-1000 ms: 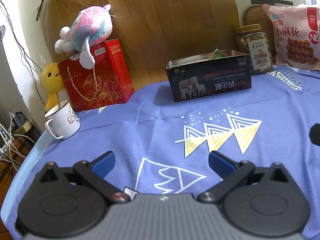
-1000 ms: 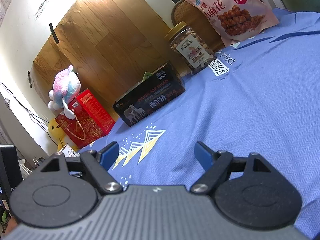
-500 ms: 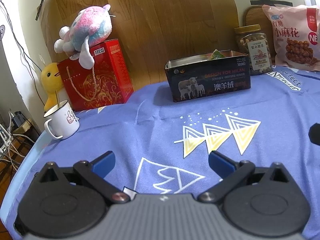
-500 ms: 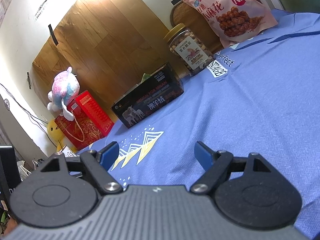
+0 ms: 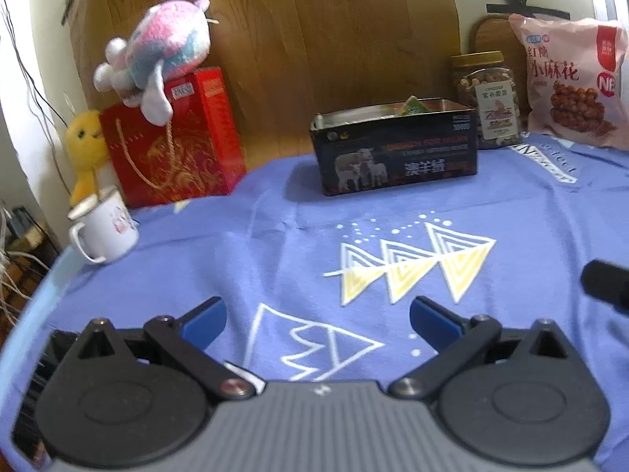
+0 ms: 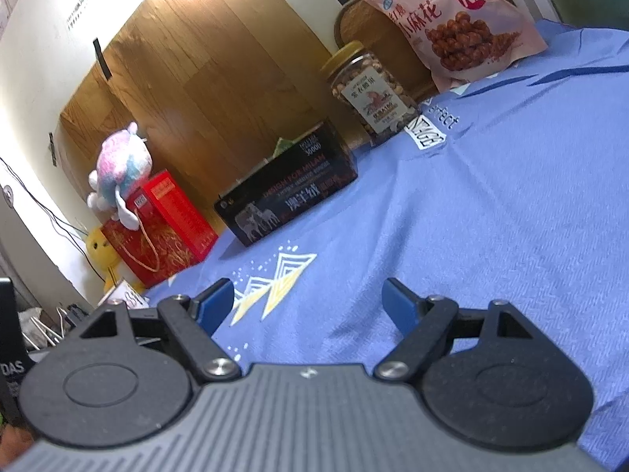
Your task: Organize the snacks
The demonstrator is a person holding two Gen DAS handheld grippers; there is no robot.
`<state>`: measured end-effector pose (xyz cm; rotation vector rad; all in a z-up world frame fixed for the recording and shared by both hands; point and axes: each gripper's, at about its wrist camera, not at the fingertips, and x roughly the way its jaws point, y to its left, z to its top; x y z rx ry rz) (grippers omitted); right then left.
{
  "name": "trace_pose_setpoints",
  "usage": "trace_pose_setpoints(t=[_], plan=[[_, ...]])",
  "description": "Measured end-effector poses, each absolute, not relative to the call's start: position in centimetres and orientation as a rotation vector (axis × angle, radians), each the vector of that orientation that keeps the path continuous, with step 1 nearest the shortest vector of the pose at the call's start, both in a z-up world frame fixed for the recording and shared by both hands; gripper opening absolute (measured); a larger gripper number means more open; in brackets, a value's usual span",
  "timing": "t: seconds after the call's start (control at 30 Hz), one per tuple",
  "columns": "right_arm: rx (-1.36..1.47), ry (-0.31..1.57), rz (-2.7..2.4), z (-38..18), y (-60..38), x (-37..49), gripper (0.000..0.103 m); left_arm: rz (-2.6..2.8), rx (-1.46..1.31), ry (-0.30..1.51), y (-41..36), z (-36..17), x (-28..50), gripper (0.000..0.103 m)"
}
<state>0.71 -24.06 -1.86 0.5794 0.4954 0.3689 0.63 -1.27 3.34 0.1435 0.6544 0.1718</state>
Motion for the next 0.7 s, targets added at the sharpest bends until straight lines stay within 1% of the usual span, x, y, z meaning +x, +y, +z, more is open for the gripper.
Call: trace_pose_setpoints(t=[0.27,0.7], plan=[[0.558,0.497,0.344,-1.9,-24.6,0.2,0.084,0.11,0.109,0.689,-2.3,2.8,0.6,0.103],[0.567,0.481,0.331,-1.9,-24.9,-0.3,0.084,0.114,0.097,0.684,-2.3,3.1,0.0,0.103]])
